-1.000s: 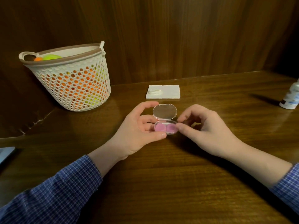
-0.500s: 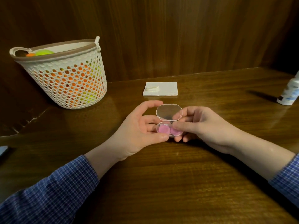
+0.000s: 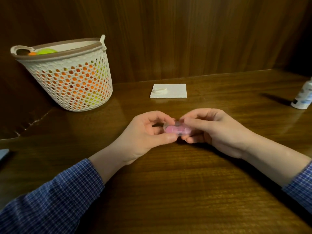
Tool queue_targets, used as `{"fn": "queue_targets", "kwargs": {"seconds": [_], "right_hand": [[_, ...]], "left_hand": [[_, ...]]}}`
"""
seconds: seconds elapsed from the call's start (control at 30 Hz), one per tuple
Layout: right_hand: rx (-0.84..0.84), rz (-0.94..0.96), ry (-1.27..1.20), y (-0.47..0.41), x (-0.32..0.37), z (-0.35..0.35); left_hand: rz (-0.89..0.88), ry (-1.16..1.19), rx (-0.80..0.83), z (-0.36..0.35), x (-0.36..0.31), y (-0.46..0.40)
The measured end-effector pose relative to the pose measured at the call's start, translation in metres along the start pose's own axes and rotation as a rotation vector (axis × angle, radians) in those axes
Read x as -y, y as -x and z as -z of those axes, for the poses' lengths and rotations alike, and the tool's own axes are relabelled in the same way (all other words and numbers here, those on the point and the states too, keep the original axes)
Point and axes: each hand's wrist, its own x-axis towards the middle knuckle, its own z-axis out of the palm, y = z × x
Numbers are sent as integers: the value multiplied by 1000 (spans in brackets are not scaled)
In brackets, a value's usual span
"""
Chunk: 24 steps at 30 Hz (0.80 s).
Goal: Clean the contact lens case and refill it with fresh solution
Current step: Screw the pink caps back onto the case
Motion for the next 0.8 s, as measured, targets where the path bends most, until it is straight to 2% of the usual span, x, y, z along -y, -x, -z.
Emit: {"fn": "queue_targets", "kwargs": {"seconds": [0.13, 0.33, 0.47, 0.53, 0.63, 0.7, 0.8], "right_hand": [[-66, 58, 61, -1, -4, 3], [-153, 196, 365, 0, -11, -1], [-155, 216, 396, 1, -12, -3], [-109, 221, 430, 1, -12, -4], [-89, 240, 587, 1, -12, -4], [-138, 239, 652, 0, -13, -2], [-173, 213, 663, -1, -14, 0]], "left_hand": [[71, 49, -20, -1, -2, -1], [8, -209, -66, 1, -1, -1], [-42, -279, -23, 2, -5, 1], [-98, -410, -33, 3, -6, 2], [-157, -736, -82, 14, -10, 1], [-118, -884, -123, 28, -10, -1], [-36, -969, -170, 51, -7, -5]]}}
